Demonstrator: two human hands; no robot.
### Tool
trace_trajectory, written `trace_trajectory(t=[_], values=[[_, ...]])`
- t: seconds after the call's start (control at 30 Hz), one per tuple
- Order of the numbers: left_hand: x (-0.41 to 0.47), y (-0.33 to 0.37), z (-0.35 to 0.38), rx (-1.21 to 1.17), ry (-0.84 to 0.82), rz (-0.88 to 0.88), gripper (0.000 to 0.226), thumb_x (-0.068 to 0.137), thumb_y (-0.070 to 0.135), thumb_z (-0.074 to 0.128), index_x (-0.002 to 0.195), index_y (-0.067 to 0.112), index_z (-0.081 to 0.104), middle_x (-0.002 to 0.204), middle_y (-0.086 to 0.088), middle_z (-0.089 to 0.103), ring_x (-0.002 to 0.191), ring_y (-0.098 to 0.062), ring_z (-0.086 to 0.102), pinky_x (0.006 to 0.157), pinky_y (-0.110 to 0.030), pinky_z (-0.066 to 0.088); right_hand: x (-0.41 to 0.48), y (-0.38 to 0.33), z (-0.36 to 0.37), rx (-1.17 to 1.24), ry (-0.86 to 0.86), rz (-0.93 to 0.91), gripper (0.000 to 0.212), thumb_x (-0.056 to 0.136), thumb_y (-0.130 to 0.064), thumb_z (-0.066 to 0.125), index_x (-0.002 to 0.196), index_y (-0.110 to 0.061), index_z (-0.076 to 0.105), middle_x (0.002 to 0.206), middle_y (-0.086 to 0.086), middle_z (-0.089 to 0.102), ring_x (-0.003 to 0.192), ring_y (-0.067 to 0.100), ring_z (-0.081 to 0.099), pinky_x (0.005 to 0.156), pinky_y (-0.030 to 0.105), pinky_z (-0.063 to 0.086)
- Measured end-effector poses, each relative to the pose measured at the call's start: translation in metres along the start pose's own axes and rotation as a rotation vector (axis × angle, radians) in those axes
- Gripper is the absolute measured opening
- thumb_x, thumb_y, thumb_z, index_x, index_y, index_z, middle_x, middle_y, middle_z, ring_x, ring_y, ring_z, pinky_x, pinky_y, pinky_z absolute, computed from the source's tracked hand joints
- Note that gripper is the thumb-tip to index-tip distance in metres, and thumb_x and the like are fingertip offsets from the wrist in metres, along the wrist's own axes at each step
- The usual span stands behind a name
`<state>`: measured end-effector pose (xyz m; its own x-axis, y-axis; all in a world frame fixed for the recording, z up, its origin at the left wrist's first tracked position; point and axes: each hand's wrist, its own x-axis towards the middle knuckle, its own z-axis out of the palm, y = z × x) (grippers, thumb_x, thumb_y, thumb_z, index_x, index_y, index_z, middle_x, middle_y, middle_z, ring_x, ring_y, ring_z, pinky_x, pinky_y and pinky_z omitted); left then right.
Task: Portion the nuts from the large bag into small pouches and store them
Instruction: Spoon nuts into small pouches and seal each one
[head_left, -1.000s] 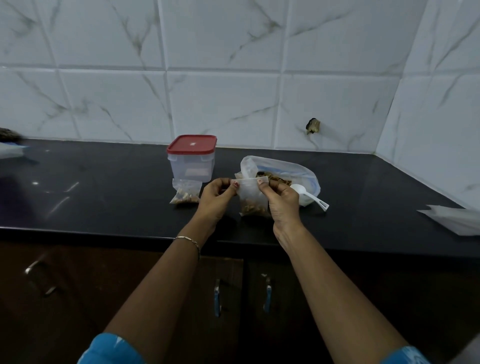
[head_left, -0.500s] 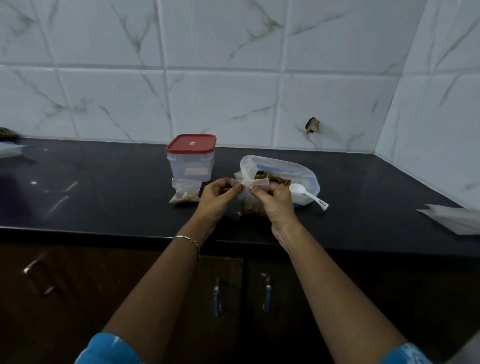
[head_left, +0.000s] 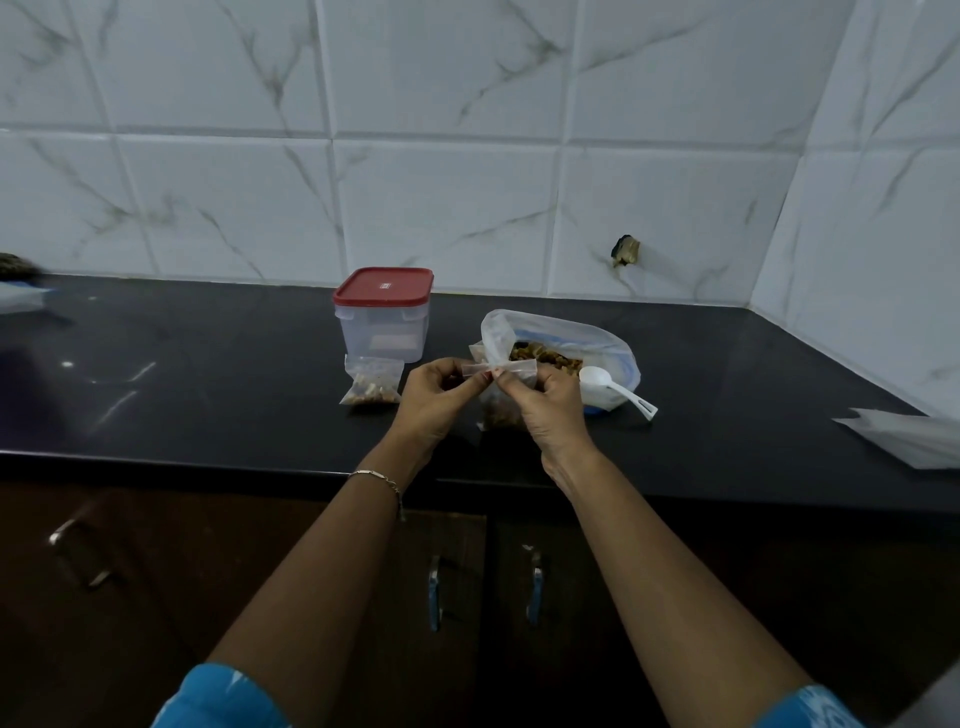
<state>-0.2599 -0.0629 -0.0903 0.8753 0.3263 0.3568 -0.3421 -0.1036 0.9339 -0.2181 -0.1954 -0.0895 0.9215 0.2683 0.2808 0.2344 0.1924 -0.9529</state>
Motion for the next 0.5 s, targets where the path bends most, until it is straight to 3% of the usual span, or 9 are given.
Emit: trace_trajectory(t=[0.27,0.4,0.5], values=[[-0.0004,0.0021,0.0001,-0.073,0.039,-0.030,0.005,0.084,0.008,0.071,0.088,0.010,0.070,0.090,-0.004,0.071,0.084,-0.008,0.069,0.070,-0.019,0.055,0.0001,-0.0027,-0.0035,0.134,0.089,0.057,0.007,0.087,-0.019,0.071,0.091,-0.013,0.071,0.088,0.000,0.072,0.084,0.009,0.068,0.069,0.023,0.056],[-0.0006,0.0035,0.0005,-0.054,0.072,-0.044,0.003,0.085,0.010,0.070,0.087,0.012,0.069,0.090,-0.001,0.070,0.083,-0.006,0.068,0.070,-0.019,0.056,0.0037,-0.0006,-0.0037,0.184,0.154,0.083,0.005,0.087,-0.022,0.071,0.088,-0.017,0.072,0.090,-0.004,0.071,0.093,0.015,0.066,0.085,0.040,0.058],[0.0010,0.0013,-0.0003,-0.031,0.096,-0.043,0.004,0.086,0.014,0.070,0.089,0.013,0.070,0.093,-0.002,0.070,0.087,-0.009,0.067,0.072,-0.020,0.055,0.0057,0.0015,-0.0039,0.176,0.192,0.076,0.006,0.087,-0.024,0.072,0.087,-0.018,0.071,0.089,-0.007,0.070,0.094,0.013,0.064,0.090,0.043,0.055]])
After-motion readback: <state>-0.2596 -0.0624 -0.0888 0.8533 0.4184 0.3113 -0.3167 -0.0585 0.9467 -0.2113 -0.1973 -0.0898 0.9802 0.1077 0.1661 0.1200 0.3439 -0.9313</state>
